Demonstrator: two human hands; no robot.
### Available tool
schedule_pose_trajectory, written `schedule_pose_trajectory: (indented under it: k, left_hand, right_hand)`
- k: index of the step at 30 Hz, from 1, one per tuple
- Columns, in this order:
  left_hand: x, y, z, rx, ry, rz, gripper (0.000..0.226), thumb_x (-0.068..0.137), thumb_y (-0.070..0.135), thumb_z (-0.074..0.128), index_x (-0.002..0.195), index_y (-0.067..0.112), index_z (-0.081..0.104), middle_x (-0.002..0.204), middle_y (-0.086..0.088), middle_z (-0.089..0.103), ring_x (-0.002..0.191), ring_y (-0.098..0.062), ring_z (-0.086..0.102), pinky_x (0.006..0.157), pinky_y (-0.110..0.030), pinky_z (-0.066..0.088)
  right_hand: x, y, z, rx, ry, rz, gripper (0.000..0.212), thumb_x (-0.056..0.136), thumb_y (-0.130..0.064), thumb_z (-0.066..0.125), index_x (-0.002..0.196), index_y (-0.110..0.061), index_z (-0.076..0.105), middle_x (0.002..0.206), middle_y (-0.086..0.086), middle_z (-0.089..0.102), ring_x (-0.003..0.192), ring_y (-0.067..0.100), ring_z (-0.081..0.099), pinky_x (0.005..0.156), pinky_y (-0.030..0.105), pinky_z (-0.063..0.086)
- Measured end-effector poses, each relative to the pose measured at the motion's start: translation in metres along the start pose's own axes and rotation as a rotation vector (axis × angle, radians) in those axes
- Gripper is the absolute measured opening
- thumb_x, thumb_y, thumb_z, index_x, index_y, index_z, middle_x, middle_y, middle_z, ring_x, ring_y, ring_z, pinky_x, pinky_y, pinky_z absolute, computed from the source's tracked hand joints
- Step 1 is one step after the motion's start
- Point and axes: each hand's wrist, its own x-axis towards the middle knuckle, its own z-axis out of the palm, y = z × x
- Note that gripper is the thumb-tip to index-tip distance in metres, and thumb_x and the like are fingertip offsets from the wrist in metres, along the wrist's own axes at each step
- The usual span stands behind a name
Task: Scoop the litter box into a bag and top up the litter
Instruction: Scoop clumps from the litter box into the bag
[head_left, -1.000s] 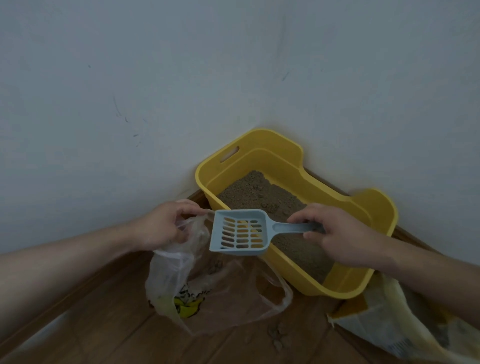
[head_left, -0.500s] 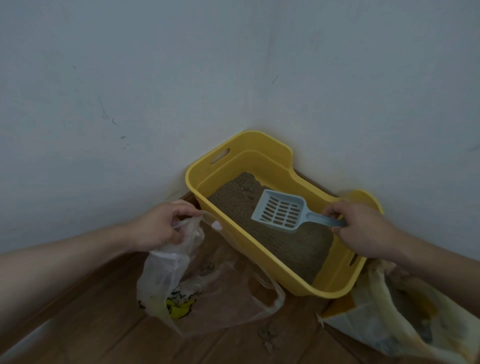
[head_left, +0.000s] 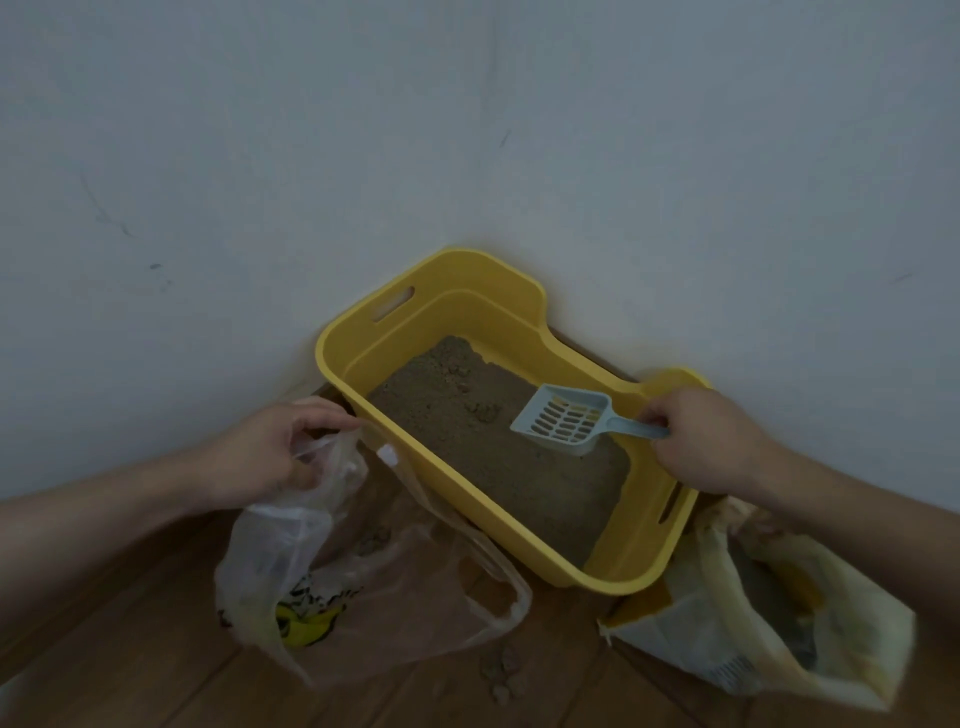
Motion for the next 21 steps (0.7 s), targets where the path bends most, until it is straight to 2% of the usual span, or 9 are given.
schedule_pose_trajectory:
  k: [3, 5, 7, 10, 13, 16, 21]
  left_hand:
    - [0.002, 0.0, 0.002, -0.014, 0.008, 0.014, 0.064, 0.064, 0.012, 0.07, 0.108, 0.057, 0.064, 0.127, 0.02, 0.052, 0.118, 0.002, 0.052, 0.094, -0.016, 0.042]
    - [0.003, -0.001, 0.003, -0.03, 0.002, 0.016, 0.063, 0.069, 0.003, 0.071, 0.109, 0.052, 0.067, 0.127, 0.018, 0.052, 0.118, 0.002, 0.051, 0.097, -0.019, 0.044]
    - [0.003, -0.001, 0.004, -0.055, -0.002, 0.011, 0.065, 0.072, -0.002, 0.071, 0.111, 0.049, 0.067, 0.127, 0.016, 0.052, 0.119, -0.001, 0.052, 0.1, -0.024, 0.045]
    - [0.002, -0.003, 0.003, -0.062, -0.01, 0.012, 0.072, 0.072, -0.003, 0.07, 0.114, 0.055, 0.061, 0.126, 0.017, 0.052, 0.117, 0.0, 0.053, 0.096, -0.02, 0.045]
    - [0.002, -0.007, 0.003, -0.103, 0.002, 0.016, 0.069, 0.068, 0.003, 0.07, 0.111, 0.056, 0.063, 0.119, 0.024, 0.055, 0.116, -0.001, 0.055, 0.096, -0.018, 0.047]
    - [0.002, -0.01, 0.003, -0.111, 0.003, 0.01, 0.073, 0.074, -0.009, 0.07, 0.111, 0.054, 0.063, 0.116, 0.028, 0.054, 0.113, 0.002, 0.057, 0.093, -0.015, 0.048]
    - [0.004, -0.013, 0.005, -0.144, 0.002, -0.006, 0.068, 0.066, 0.005, 0.07, 0.11, 0.056, 0.062, 0.119, 0.027, 0.054, 0.115, 0.0, 0.056, 0.093, -0.015, 0.047]
  right_hand:
    - [0.001, 0.003, 0.004, -0.059, -0.048, 0.027, 0.026, 0.083, -0.007, 0.052, 0.095, -0.015, 0.074, 0.079, 0.004, 0.068, 0.067, 0.015, 0.06, 0.057, 0.028, 0.051]
    - [0.003, 0.005, 0.008, -0.083, -0.072, 0.037, 0.024, 0.083, -0.009, 0.052, 0.092, -0.014, 0.074, 0.077, 0.005, 0.068, 0.065, 0.015, 0.059, 0.051, 0.025, 0.045]
    - [0.005, 0.006, 0.013, -0.09, -0.081, 0.044, 0.023, 0.083, -0.01, 0.053, 0.091, -0.014, 0.074, 0.077, 0.004, 0.068, 0.064, 0.015, 0.06, 0.052, 0.026, 0.046]
    - [0.011, 0.006, 0.02, -0.083, -0.101, 0.065, 0.02, 0.085, -0.012, 0.053, 0.086, -0.013, 0.072, 0.071, 0.004, 0.064, 0.057, 0.014, 0.056, 0.048, 0.024, 0.043]
    - [0.018, 0.005, 0.027, -0.088, -0.134, 0.088, 0.019, 0.086, -0.013, 0.053, 0.079, -0.011, 0.071, 0.063, 0.005, 0.059, 0.052, 0.015, 0.05, 0.047, 0.025, 0.038]
    - [0.024, 0.002, 0.031, -0.098, -0.165, 0.104, 0.02, 0.089, -0.014, 0.054, 0.073, -0.016, 0.065, 0.063, 0.0, 0.055, 0.053, 0.012, 0.05, 0.046, 0.021, 0.037]
    - [0.035, -0.001, 0.042, -0.136, -0.199, 0.115, 0.02, 0.09, -0.015, 0.054, 0.075, -0.013, 0.068, 0.06, 0.0, 0.053, 0.051, 0.013, 0.046, 0.045, 0.022, 0.036]
